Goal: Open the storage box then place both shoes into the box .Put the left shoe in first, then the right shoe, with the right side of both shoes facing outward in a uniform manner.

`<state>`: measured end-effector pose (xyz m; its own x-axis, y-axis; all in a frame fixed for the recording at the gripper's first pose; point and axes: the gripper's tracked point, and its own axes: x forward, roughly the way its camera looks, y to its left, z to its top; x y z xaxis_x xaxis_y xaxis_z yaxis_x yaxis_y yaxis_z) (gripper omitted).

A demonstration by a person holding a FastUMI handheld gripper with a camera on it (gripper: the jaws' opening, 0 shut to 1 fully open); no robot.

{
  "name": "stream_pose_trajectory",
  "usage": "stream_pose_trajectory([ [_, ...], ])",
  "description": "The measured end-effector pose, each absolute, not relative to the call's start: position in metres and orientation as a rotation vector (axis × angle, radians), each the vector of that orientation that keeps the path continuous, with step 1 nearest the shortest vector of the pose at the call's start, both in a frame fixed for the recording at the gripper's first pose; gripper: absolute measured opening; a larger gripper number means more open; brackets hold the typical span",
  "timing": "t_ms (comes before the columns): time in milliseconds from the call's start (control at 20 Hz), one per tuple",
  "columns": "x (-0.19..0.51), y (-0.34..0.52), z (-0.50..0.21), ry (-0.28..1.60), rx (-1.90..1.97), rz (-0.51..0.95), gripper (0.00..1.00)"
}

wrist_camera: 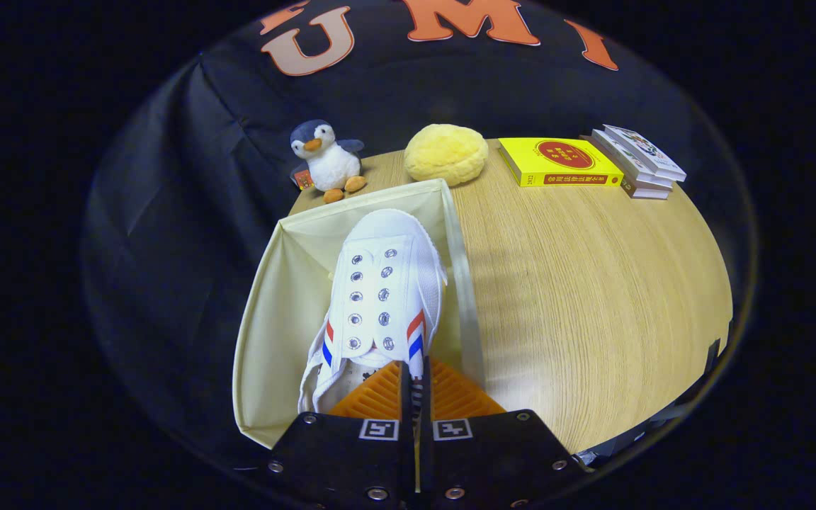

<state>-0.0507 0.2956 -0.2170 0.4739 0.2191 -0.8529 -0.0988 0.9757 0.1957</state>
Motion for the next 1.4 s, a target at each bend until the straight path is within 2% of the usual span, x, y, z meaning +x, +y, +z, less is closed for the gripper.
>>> stream_pose_trajectory([
  [50,-0.051,0.298,-0.216,1.047,0.112,0.195,0.03],
  [150,-0.052,0.302,-0.211,1.031,0.076,0.214,0.11],
  [200,-0.048,0.304,-0.201,0.998,0.076,0.234,0.22],
  [350,-0.033,0.295,-0.159,0.886,0.093,0.236,0.33],
  [400,-0.026,0.29,-0.145,0.849,0.101,0.236,0.5],
  [600,-0.01,0.245,-0.094,0.711,0.094,0.172,0.99],
  [1050,-0.002,0.127,-0.015,0.478,0.097,0.042,0.99],
  [1400,0.002,0.042,-0.004,0.392,0.08,-0.026,0.99],
])
